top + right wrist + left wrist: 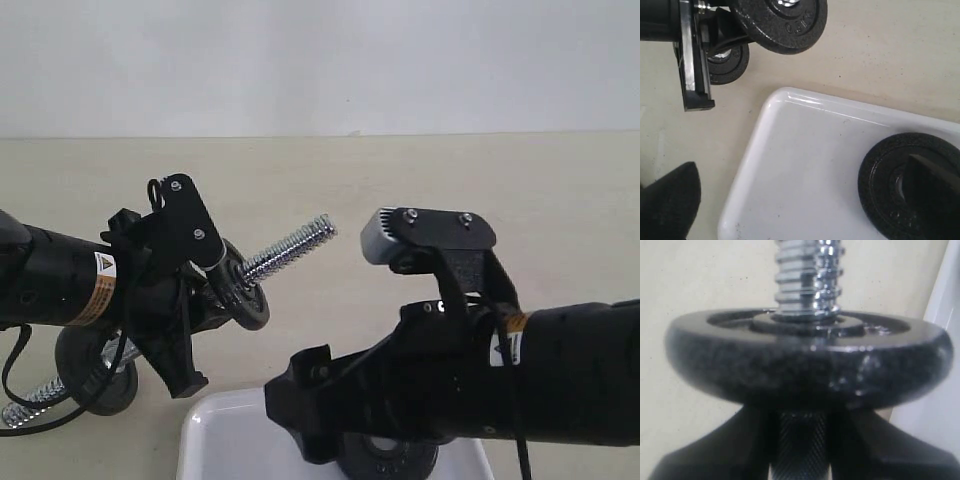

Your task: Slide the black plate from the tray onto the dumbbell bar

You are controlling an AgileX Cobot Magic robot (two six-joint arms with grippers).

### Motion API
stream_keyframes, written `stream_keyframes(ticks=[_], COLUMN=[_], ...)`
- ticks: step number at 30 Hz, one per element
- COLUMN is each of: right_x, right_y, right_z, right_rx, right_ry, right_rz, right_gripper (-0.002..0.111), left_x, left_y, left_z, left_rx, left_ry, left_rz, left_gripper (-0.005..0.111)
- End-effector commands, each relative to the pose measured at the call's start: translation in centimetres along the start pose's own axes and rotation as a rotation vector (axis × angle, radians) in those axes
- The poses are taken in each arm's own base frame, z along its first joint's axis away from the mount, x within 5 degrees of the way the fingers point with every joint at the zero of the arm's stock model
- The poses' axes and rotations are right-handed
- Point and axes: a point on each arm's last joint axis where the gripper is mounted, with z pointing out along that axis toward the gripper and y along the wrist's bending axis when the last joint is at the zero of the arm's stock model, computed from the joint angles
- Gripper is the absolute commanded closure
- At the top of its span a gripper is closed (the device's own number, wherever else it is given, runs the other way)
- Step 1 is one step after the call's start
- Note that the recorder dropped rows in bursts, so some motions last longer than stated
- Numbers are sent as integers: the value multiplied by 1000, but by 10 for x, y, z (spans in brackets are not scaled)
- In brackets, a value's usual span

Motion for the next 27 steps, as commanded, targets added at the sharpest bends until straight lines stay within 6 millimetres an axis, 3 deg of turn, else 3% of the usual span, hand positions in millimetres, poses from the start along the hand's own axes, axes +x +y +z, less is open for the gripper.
stream_keyframes(ticks=[1,7,10,12,14,20,24,27], right_x=[-1,2,-1,-4,-5,-3,-1,-1], right_y=[-2,-5,-15,-26,-37,-37,-38,-42], right_z=[-2,-1,-2,-4,-6,-6,-6,7], right_rx=[5,25,63,106,142,147,150,211], right_ry=[-10,30,40,56,87,119,131,244], right_rz=[-46,-126,-139,-161,-138,-157,-135,-112], right_gripper=[3,8,26,45,52,36,37,37], left_x=[-16,-16,-16,-16,-16,-16,-16,-16], left_y=[11,11,11,11,11,11,11,11], left_z=[-15,-15,-15,-15,-15,-15,-15,-15], left_rx=[-63,-63,-63,-63,-63,-65,-65,-65], left_ry=[-70,-70,-70,-70,-70,-69,-69,-69], left_rz=[-26,-26,-26,-26,-26,-26,-26,-26], left_gripper=[102,102,102,102,102,102,102,102])
